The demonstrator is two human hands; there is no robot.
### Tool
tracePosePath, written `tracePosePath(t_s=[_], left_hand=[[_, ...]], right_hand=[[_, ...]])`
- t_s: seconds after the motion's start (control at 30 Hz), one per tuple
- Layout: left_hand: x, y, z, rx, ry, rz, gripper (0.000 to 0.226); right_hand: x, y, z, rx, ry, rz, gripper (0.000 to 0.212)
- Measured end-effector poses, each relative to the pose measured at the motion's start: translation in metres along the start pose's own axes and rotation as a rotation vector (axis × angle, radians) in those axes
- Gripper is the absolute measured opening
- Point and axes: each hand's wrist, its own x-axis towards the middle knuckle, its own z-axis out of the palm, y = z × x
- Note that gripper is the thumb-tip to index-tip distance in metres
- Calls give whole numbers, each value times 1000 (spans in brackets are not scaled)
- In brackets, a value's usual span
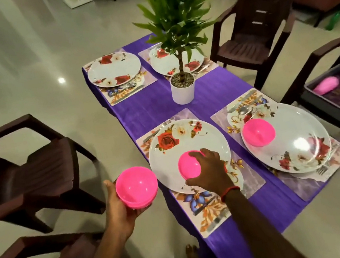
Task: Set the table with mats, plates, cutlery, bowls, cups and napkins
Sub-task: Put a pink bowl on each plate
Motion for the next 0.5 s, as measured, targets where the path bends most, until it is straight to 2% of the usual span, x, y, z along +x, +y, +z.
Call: tracePosePath(t_s=[0.3, 0.5], left_hand=[[29, 4, 11, 20, -44, -25, 84], [41, 2, 10, 37, -79, -51, 80]], right_hand=[[26, 47, 6, -26, 104, 179, 103], [37, 58, 12, 9, 209, 212, 110]])
